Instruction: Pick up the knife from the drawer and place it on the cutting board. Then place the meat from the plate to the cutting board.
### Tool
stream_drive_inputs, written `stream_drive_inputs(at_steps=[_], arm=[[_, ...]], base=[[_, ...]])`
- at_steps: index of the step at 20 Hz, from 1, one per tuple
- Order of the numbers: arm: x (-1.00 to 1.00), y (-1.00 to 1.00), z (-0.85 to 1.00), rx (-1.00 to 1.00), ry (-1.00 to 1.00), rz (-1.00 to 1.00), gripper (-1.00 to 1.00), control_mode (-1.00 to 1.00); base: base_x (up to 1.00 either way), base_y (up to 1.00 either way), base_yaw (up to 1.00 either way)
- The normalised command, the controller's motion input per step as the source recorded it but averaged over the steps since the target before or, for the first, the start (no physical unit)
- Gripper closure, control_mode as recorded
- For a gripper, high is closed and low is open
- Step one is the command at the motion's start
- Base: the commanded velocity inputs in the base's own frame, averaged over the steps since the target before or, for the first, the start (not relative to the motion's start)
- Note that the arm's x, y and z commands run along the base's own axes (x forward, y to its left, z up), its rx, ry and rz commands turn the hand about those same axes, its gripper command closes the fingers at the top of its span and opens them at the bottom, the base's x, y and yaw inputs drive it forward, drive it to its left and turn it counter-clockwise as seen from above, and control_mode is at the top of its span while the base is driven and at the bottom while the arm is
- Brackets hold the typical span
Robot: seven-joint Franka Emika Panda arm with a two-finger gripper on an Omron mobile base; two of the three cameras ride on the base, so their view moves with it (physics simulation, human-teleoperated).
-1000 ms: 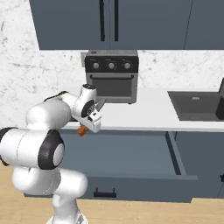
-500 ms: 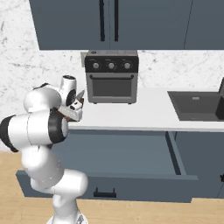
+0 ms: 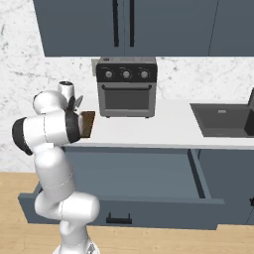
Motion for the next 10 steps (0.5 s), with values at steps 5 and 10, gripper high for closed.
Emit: stream_drive_inputs(at_steps=[5, 10], arm=[[0.40, 0.26, -0.26, -0.04, -0.28, 0.01, 1.00, -1.00], [0.54, 0.08, -0.17, -0.02, -0.11, 0.00, 1.00, -1.00]], base=[[0.00, 0.00, 0.00], [0.00, 0.00, 0.00]])
